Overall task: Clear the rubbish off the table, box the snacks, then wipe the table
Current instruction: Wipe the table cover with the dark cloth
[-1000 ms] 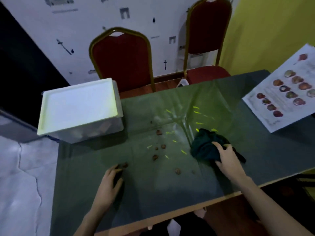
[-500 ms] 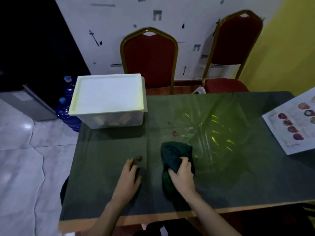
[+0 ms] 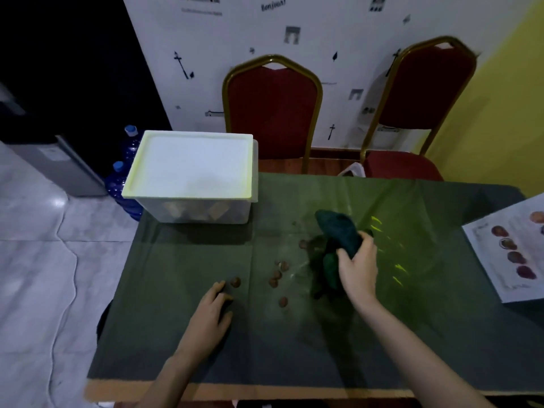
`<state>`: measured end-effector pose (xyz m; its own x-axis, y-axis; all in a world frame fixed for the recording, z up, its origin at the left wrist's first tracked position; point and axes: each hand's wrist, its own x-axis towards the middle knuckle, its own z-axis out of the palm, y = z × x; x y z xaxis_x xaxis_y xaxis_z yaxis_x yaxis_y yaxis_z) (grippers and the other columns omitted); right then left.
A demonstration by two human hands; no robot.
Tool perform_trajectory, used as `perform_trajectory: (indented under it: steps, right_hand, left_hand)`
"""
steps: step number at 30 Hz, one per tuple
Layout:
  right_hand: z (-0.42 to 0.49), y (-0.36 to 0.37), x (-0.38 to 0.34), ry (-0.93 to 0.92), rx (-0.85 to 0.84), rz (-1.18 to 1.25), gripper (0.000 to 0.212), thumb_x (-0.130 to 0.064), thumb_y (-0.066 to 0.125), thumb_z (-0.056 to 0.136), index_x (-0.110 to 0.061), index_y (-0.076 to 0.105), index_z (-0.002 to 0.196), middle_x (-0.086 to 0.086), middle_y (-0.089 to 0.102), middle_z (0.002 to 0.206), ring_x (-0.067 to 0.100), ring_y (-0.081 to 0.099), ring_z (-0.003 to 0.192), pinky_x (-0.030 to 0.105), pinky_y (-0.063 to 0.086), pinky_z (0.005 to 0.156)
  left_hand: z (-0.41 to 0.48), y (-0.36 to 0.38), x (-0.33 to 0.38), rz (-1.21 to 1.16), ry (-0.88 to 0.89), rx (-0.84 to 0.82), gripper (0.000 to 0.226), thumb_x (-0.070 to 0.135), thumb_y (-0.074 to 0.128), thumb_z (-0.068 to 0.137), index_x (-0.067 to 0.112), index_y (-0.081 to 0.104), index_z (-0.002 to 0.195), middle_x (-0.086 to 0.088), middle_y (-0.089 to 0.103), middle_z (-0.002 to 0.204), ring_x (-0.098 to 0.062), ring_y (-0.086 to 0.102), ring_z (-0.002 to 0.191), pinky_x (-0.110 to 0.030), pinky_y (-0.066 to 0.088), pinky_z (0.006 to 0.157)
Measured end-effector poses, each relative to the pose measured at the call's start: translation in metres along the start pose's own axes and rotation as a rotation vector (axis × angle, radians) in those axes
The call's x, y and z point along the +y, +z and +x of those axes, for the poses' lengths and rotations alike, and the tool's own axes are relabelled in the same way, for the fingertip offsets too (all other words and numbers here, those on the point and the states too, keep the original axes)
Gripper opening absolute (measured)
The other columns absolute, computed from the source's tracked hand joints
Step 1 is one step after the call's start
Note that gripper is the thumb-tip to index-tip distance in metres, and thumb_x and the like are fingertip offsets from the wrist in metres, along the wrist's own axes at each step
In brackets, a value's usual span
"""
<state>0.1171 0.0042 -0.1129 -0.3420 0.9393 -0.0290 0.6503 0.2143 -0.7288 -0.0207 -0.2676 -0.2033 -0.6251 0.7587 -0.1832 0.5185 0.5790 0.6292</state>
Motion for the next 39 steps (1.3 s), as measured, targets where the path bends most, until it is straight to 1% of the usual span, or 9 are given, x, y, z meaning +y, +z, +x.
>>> perform_trajectory:
  steps: [4, 8, 17, 21, 24, 27, 31, 34, 39]
  right_hand:
    - [0.058, 0.015, 0.004, -0.122, -0.158, -0.384, 0.076, -0.022, 0.06, 0.091, -0.01, 0.015, 0.151, 0.02, 0.038, 0.134, 0.037, 0.061, 0.096, 0.044, 0.051, 0.08]
    - [0.072, 0.04, 0.008, -0.296, -0.382, -0.655, 0.071, -0.029, 0.057, 0.092, -0.01, 0.021, 0.15, 0.019, 0.039, 0.131, 0.036, 0.061, 0.101, 0.041, 0.05, 0.083]
    - [-0.042, 0.088, -0.003, -0.77, -0.818, -0.526, 0.078, -0.034, 0.062, 0.088, -0.017, 0.018, 0.15, 0.008, 0.036, 0.126, 0.028, 0.058, 0.103, 0.037, 0.052, 0.079]
    - [-0.05, 0.09, -0.018, -0.694, -0.804, -0.331, 0.069, -0.029, 0.061, 0.089, -0.019, 0.026, 0.147, 0.005, 0.04, 0.125, 0.027, 0.059, 0.104, 0.038, 0.052, 0.08]
    - [-0.018, 0.081, -0.032, -0.56, -0.704, -0.185, 0.064, -0.023, 0.062, 0.087, -0.023, 0.032, 0.144, 0.006, 0.041, 0.126, 0.033, 0.058, 0.105, 0.045, 0.051, 0.089]
    - [0.03, 0.068, -0.033, -0.39, -0.554, -0.11, 0.066, -0.017, 0.062, 0.087, -0.022, 0.033, 0.146, 0.013, 0.042, 0.127, 0.036, 0.055, 0.109, 0.042, 0.045, 0.095]
    - [0.061, 0.052, -0.013, -0.267, -0.528, -0.246, 0.069, -0.026, 0.058, 0.091, -0.022, 0.022, 0.15, 0.017, 0.039, 0.137, 0.039, 0.051, 0.117, 0.047, 0.043, 0.098]
    - [0.044, 0.044, 0.008, -0.252, -0.582, -0.328, 0.072, -0.027, 0.058, 0.091, -0.015, 0.018, 0.15, 0.018, 0.036, 0.143, 0.041, 0.05, 0.122, 0.048, 0.043, 0.098]
    - [-0.014, 0.048, 0.026, -0.366, -0.659, -0.462, 0.08, -0.033, 0.061, 0.089, -0.018, 0.013, 0.151, 0.016, 0.041, 0.133, 0.035, 0.062, 0.099, 0.041, 0.053, 0.078]
  left_hand:
    - [0.002, 0.0, 0.005, 0.012, -0.033, -0.013, 0.026, 0.015, 0.06, 0.089, 0.012, 0.057, 0.115, -0.009, 0.029, 0.154, -0.02, 0.028, 0.143, -0.028, 0.025, 0.117]
    - [0.001, 0.003, 0.012, 0.025, -0.088, 0.003, 0.026, 0.013, 0.059, 0.089, 0.006, 0.056, 0.114, -0.01, 0.028, 0.155, -0.022, 0.028, 0.143, -0.028, 0.023, 0.118]
    - [-0.026, 0.025, 0.032, 0.013, -0.294, 0.222, 0.018, 0.009, 0.057, 0.091, 0.005, 0.061, 0.109, -0.013, 0.036, 0.15, -0.025, 0.027, 0.144, -0.038, 0.028, 0.117]
    - [-0.05, 0.032, 0.035, -0.02, -0.405, 0.32, 0.017, 0.006, 0.059, 0.09, 0.004, 0.061, 0.107, -0.012, 0.04, 0.147, -0.026, 0.03, 0.143, -0.039, 0.026, 0.117]
    - [-0.064, 0.03, 0.03, -0.027, -0.441, 0.37, 0.016, 0.005, 0.061, 0.089, 0.005, 0.062, 0.105, -0.013, 0.043, 0.145, -0.026, 0.032, 0.141, -0.032, 0.025, 0.113]
    - [-0.072, 0.029, 0.027, -0.046, -0.481, 0.379, 0.015, 0.004, 0.062, 0.088, 0.004, 0.063, 0.103, -0.017, 0.045, 0.143, -0.03, 0.034, 0.14, -0.037, 0.026, 0.113]
    - [-0.082, 0.027, 0.024, -0.043, -0.514, 0.341, 0.017, 0.006, 0.064, 0.087, 0.006, 0.062, 0.104, -0.016, 0.043, 0.142, -0.03, 0.034, 0.138, -0.033, 0.025, 0.111]
    - [-0.084, 0.025, 0.02, -0.03, -0.514, 0.297, 0.021, 0.004, 0.065, 0.085, 0.004, 0.062, 0.106, -0.018, 0.042, 0.142, -0.034, 0.037, 0.136, -0.038, 0.029, 0.111]
    - [-0.087, 0.022, 0.015, 0.018, -0.459, 0.252, 0.024, 0.001, 0.067, 0.081, 0.002, 0.063, 0.105, -0.023, 0.044, 0.139, -0.039, 0.043, 0.128, -0.044, 0.037, 0.106]
